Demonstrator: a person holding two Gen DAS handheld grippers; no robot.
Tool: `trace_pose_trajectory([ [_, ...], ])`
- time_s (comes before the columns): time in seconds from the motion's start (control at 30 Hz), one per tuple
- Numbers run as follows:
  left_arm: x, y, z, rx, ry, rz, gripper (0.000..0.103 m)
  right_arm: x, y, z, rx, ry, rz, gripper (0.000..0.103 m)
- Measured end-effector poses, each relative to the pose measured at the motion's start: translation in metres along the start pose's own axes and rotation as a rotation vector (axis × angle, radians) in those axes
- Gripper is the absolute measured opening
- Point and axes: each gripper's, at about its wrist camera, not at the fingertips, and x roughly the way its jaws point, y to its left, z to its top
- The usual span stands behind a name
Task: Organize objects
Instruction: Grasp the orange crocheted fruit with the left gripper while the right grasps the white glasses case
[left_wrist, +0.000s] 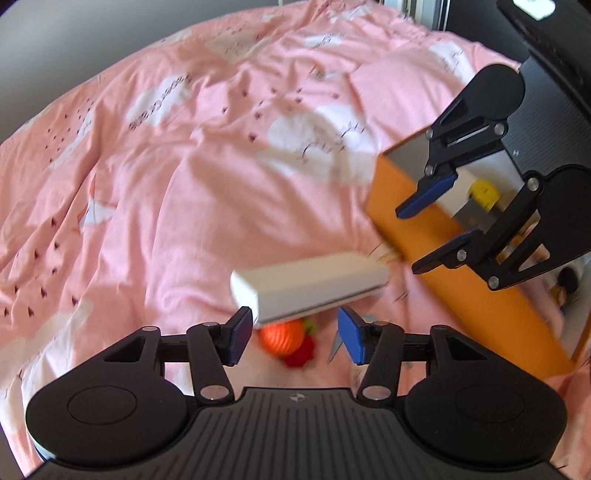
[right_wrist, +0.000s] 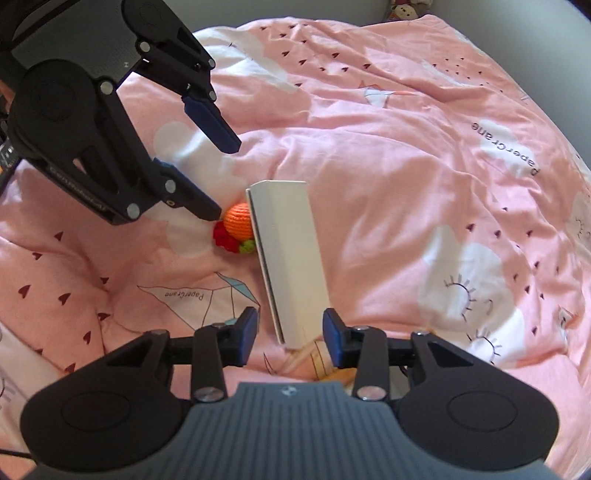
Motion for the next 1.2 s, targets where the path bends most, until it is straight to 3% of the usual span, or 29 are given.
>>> trace_pose_trajectory([
  [0.2, 0.032, 0.007, -0.022, -0.010, 0.036, -0.025, 0.068, 0.057, 0.014, 0.026, 0.027, 0.048, 0.018, 0.045],
  [0.33, 0.052, 0.014, -0.022, -0.047, 0.051, -0.040, 0.071, 0.075, 0.003, 0.038, 0.025, 0.064, 0.009, 0.047],
  [0.4, 0.060, 0.017, -0.020, -0.058, 0.057, -0.050, 0.071, 0.081, 0.000, 0.042, 0.007, 0.070, -0.009, 0.055],
  [0.5, 0.068, 0.020, -0.018, -0.071, 0.057, -0.070, 0.071, 0.089, 0.006, 0.041, -0.013, 0.073, -0.009, 0.058],
  [0.83, 0.072, 0.029, -0.017, -0.104, 0.110, -0.105, 0.054, 0.103, 0.009, 0.052, -0.033, 0.073, -0.003, 0.058],
  [1.07, 0.052, 0.032, -0.022, -0.128, 0.091, -0.099, 0.053, 0.096, 0.002, 0.054, -0.026, 0.089, 0.000, 0.042],
  [1.2, 0.032, 0.034, -0.026, -0.143, 0.061, -0.090, 0.052, 0.081, -0.005, 0.054, 0.028, 0.084, 0.060, 0.035],
])
